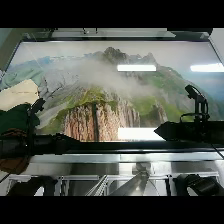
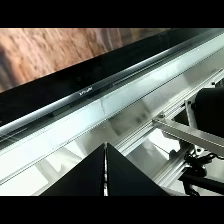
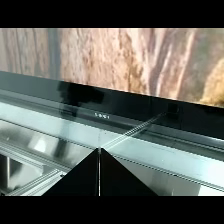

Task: Fold the shirts.

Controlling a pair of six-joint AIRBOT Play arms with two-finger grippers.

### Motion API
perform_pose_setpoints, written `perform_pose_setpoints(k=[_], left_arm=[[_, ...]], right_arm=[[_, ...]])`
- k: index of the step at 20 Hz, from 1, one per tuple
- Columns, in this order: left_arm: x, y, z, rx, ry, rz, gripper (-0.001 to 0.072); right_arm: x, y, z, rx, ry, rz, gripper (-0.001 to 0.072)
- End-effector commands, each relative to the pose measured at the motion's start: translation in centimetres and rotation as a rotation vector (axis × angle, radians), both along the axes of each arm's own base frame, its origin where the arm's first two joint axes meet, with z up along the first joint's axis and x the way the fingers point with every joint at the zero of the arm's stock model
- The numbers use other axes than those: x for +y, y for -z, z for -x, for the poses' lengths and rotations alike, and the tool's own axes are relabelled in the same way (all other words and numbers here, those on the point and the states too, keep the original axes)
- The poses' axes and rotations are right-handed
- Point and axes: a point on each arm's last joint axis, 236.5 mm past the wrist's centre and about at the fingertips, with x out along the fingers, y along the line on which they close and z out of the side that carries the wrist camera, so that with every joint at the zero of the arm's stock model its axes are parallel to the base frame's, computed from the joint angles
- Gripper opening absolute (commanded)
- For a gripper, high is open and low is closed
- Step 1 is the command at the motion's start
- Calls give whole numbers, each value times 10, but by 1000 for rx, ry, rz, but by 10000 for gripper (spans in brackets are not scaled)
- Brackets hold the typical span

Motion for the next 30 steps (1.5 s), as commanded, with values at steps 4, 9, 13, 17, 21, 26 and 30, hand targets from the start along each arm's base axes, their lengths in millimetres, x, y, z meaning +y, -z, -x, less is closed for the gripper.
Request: perform_pose_setpoints(k=[4, 9, 13, 17, 21, 26, 30], left_arm=[[0, 0, 0, 0, 1, 0, 18], [0, 0, 0, 0, 1, 0, 18], [0, -1, -1, -5, -4, 3, 18], [2, -10, -31, -96, -95, 23, 19], [74, -17, -104, -338, -307, -227, 19], [263, -6, -204, -289, -648, -601, 709], [318, 73, -260, 34, -768, -366, 693]], right_arm=[[0, 0, 0, 0, -1, 0, 16], [0, 0, 0, 0, -1, 0, 16], [2, -3, -12, -37, 23, -15, 16], [2, 0, -14, -25, 25, -12, 16], [4, 13, -25, 5, 40, -3, 16], [7, 42, -37, 81, 45, 28, 296], [8, 57, -53, 92, 73, 37, 608]])
